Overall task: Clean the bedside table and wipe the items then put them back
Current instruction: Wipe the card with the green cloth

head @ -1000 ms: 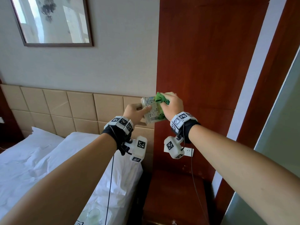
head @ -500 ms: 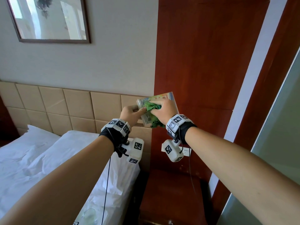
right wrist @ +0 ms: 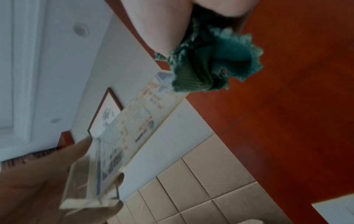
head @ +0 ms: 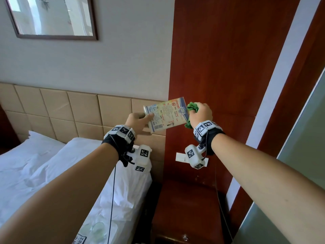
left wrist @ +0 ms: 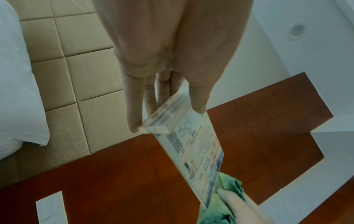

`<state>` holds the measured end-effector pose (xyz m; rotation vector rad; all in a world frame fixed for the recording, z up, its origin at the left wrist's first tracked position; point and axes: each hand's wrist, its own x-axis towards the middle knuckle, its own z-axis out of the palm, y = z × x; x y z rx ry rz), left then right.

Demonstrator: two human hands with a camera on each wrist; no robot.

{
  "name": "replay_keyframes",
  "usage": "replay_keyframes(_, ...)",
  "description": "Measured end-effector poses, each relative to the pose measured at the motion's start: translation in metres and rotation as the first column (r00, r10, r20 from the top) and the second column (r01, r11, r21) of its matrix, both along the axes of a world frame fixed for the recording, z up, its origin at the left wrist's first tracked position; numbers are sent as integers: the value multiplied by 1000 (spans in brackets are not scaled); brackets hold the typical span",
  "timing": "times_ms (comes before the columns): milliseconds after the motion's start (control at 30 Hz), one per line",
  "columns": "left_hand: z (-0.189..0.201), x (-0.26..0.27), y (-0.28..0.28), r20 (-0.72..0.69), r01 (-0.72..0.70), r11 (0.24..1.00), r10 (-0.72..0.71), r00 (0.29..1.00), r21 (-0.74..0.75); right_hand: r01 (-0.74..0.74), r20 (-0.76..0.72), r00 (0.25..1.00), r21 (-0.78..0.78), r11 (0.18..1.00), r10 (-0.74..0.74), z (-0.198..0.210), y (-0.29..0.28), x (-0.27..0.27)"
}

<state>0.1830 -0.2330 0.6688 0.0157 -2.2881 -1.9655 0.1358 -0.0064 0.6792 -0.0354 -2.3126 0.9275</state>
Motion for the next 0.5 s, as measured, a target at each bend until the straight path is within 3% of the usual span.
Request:
replay_keyframes(100,-3,-4,-12,48,-17,1000,17,999,6,-130,105,984,-119,984,143,-5,-5,-5)
replay_keyframes(233,-11,-16,-33,98,-49,999,49,994,-3,-272,223,928,-141,952,298,-5,-15,-3)
replay_keyframes(400,-22,-33,-54,237,-28,999,22,971,22,-314,275,893,-187,931,356,6,-38,0)
replay_keyframes(500,-25,-46,-62,186,23,976,18,982,-218,-269,282,912,-139,953,299,14,-62,-1)
